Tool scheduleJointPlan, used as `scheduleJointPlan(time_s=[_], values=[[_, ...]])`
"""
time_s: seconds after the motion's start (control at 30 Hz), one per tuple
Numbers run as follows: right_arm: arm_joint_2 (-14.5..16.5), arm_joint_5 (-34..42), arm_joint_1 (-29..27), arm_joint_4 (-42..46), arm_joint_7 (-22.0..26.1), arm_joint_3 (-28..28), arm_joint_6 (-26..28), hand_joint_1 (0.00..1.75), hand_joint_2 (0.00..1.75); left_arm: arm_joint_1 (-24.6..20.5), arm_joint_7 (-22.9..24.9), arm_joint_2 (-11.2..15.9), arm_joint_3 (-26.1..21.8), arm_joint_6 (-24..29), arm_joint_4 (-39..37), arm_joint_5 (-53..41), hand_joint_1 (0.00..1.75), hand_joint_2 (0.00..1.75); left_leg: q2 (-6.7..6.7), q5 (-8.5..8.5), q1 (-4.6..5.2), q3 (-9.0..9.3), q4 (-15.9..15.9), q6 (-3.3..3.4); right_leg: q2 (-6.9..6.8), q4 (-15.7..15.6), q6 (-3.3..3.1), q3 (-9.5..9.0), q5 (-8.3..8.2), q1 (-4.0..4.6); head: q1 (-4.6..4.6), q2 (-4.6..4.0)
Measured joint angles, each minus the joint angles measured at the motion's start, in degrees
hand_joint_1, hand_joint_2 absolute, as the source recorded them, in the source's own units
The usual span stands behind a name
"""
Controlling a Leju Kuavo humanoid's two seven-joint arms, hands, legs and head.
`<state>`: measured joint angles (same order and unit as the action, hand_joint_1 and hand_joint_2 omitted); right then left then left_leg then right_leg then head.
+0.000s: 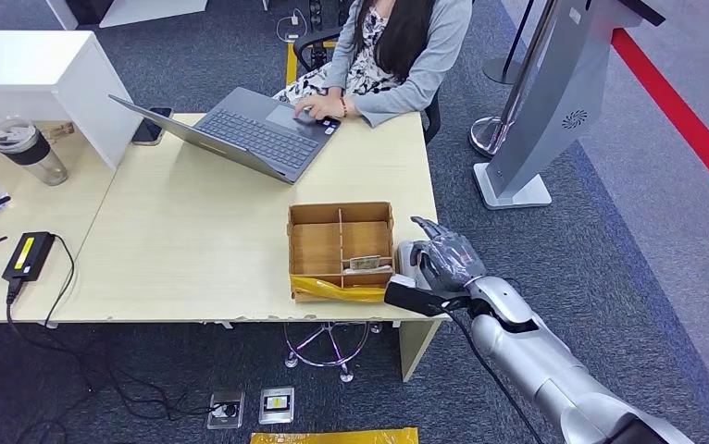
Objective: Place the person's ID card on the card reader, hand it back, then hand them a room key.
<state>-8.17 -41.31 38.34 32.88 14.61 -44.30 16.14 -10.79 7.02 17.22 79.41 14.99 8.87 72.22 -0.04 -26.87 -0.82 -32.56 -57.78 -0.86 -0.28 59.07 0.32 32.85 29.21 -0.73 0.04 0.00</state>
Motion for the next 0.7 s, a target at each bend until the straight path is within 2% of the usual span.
scheduleJointPlan(time_s=[0.5,0.7], values=[[-2.09,1.30,1.27,-1.53,0.60,1.10,0.31,1.75,1.75,0.05,0.00,0.00,0.00,0.26,0.00,-0.03,0.00,0.00,0.01,0.00,0.01,0.02,0.00,0.00,0.00,0.00,-0.01,-0.03,-0.03,-0.01,0.00,0.00],[-2.90,-0.43,4.43,-2.08,-0.20,1.11,1.17,1.75,1.75,0.04,-0.24,0.10,0.00,0.81,0.00,-0.08,0.00,0.00,0.01,0.01,0.01,-0.02,-0.01,0.00,-0.01,0.01,-0.01,0.01,-0.03,-0.01,-0.01,0.00]])
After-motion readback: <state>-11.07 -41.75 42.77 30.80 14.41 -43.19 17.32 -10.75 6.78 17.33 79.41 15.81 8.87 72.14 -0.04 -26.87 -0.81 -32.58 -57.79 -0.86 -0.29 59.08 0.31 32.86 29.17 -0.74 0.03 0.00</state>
